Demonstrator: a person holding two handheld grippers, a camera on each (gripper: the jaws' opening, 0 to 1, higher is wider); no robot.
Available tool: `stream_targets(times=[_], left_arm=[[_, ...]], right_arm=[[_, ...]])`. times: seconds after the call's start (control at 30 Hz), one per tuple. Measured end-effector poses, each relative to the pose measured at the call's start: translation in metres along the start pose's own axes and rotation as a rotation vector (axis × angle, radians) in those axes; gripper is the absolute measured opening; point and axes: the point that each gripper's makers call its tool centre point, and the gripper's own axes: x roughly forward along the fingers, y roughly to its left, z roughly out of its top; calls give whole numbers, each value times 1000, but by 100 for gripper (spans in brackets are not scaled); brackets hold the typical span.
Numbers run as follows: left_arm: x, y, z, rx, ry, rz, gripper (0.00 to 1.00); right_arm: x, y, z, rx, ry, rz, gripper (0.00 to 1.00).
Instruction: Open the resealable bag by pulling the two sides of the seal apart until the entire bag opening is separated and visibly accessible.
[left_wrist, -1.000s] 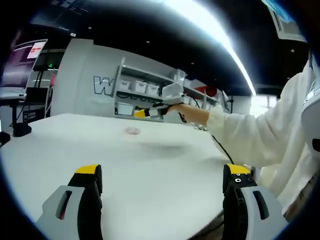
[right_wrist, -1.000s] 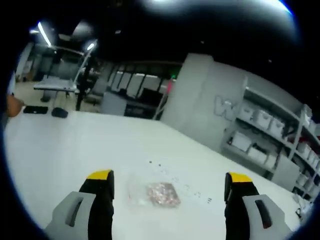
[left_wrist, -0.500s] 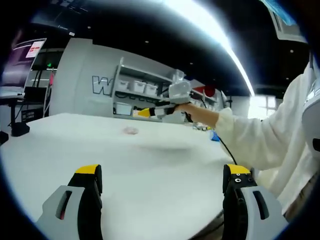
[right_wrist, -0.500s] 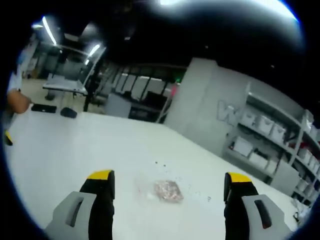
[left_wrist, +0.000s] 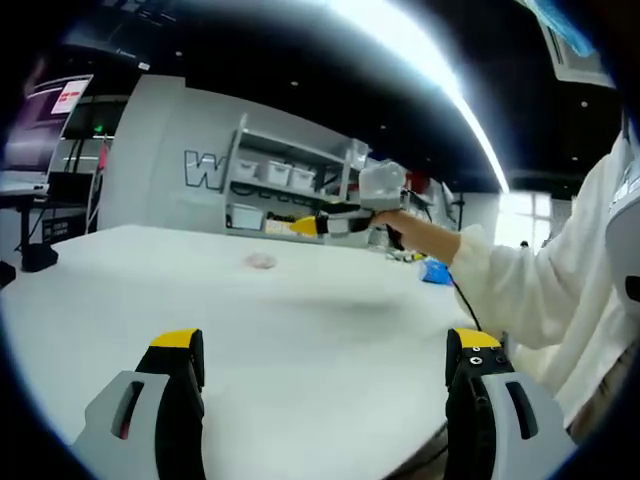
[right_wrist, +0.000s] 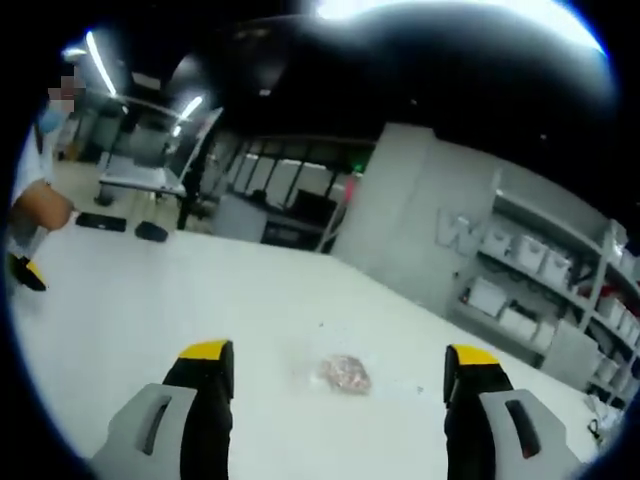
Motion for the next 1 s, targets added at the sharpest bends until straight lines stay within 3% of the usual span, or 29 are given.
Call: stream_targets(times=[0.37,1.0], left_arm=[[1,-1,-1,-1,1,-3,100],[-2,0,-2,-6,0,-1,100]], right_arm=[[-27,3,-7,23,-15,-12,86],[-79,27,-13,56,-48,-7,84]])
